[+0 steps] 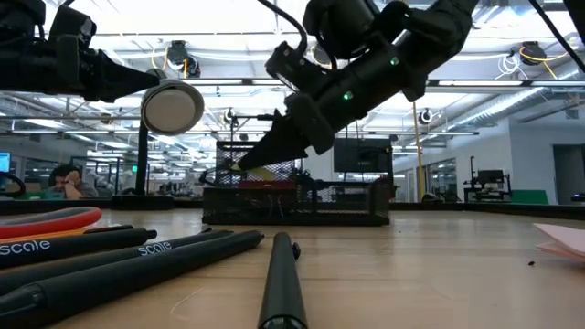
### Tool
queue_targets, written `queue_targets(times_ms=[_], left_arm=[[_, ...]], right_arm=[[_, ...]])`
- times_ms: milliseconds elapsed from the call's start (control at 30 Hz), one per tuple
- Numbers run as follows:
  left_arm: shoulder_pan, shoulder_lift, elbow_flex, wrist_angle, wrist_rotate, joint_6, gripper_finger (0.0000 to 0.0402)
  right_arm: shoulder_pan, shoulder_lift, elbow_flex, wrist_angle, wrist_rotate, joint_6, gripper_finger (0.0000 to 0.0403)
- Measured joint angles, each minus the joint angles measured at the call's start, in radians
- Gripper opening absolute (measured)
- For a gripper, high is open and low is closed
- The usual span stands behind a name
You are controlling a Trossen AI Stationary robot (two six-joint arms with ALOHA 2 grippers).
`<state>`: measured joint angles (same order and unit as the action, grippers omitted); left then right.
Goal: Pick and place office supplies into organizer
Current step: Put the light green eraser into the black desk organizer
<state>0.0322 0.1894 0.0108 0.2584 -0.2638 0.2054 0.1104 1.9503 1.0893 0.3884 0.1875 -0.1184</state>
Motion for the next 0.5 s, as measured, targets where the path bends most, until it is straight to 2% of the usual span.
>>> queue_targets(times_ms=[233, 500], left_arm=[[0.000, 0.000, 0.000, 0.000, 0.000, 0.006, 0.0035], [0.000, 0.000, 0.000, 0.000, 0.000, 0.009, 0.0035]], right_arm=[[0.001, 0.000, 0.000, -0.031, 0.049, -0.023, 0.0063], [0.001, 0.000, 0.000, -0.039, 0.049, -0.022, 0.0064]])
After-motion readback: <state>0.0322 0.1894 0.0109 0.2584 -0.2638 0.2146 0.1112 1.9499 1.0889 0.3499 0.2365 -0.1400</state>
